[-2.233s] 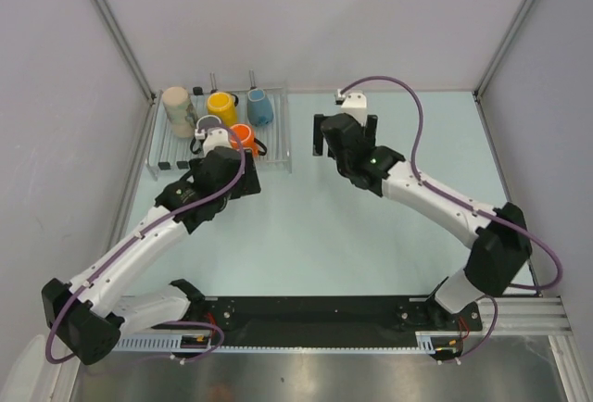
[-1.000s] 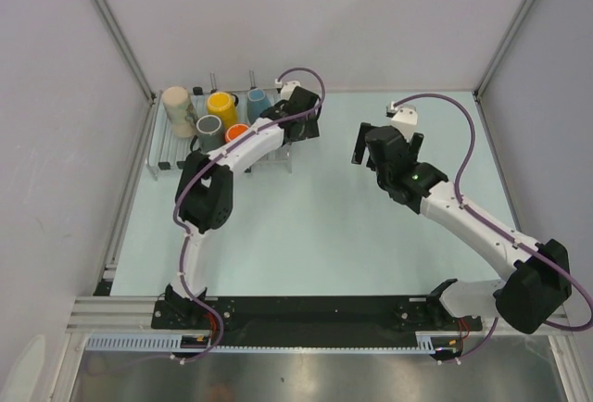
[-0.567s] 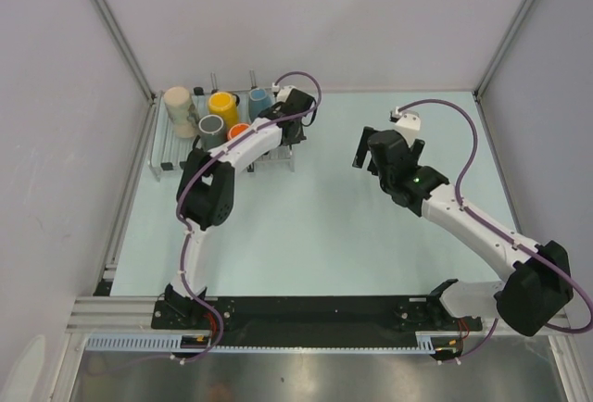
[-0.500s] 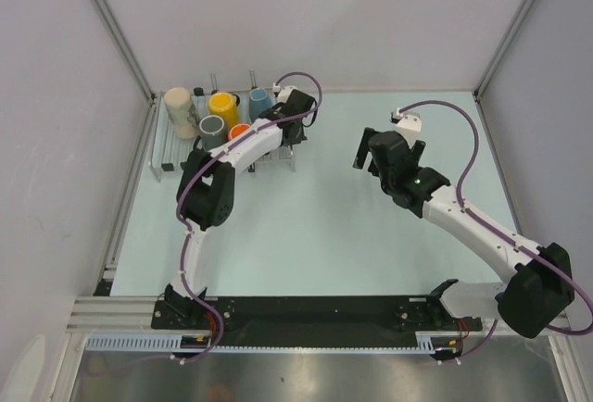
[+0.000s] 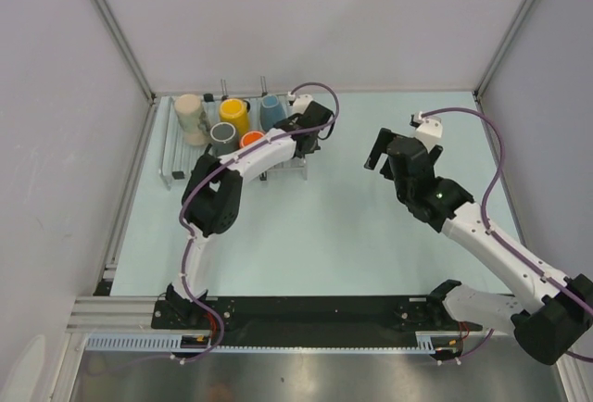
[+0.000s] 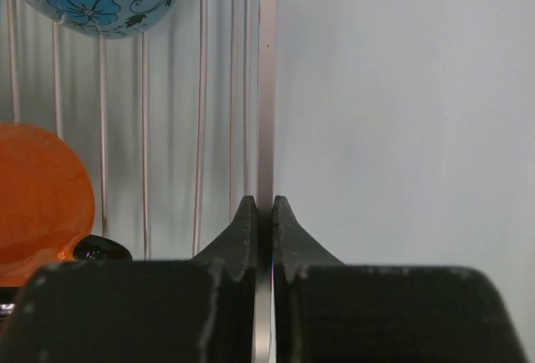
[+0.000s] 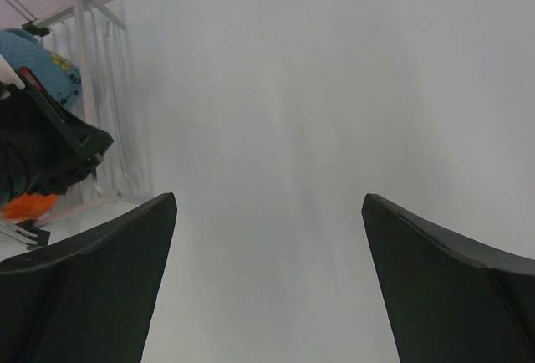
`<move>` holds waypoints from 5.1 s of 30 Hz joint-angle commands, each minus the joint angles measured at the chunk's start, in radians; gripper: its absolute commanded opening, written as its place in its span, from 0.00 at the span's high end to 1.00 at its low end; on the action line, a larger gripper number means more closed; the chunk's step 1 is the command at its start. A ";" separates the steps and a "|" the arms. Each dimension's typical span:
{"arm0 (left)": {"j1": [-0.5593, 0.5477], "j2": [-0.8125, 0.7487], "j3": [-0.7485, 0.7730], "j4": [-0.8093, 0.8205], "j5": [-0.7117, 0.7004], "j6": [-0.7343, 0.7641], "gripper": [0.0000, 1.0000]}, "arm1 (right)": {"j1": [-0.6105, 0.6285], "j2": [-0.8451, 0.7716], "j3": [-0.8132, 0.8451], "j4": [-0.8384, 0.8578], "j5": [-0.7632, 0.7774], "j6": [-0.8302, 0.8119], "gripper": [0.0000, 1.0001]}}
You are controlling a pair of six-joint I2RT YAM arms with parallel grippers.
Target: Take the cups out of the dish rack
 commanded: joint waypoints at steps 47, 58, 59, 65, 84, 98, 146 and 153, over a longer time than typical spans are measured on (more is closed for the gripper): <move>-0.596 0.169 0.328 -0.297 0.073 -0.532 0.99 | -0.002 -0.369 0.228 -0.357 0.182 0.040 0.00; -0.651 0.200 0.388 -0.292 0.087 -0.549 1.00 | 0.000 -0.363 0.232 -0.340 0.177 0.035 0.00; -0.650 0.202 0.391 -0.292 0.085 -0.547 1.00 | 0.000 -0.359 0.234 -0.340 0.177 0.035 0.00; -0.657 0.206 0.386 -0.289 0.098 -0.543 1.00 | 0.000 -0.355 0.223 -0.337 0.171 0.036 0.00; -0.653 -0.150 0.072 -0.255 -0.177 -0.293 0.02 | 0.001 -0.352 0.264 -0.358 0.153 0.036 0.00; -0.575 -0.340 0.032 -0.289 -0.254 -0.208 0.00 | 0.001 -0.379 0.240 -0.391 0.200 0.010 0.00; 0.264 -0.664 -0.726 -0.099 0.177 0.085 0.34 | 0.001 -0.231 -0.116 -0.242 0.099 0.118 0.00; 0.263 -0.685 -0.741 -0.112 0.197 0.077 0.91 | -0.002 -0.232 -0.157 -0.242 0.117 0.132 0.00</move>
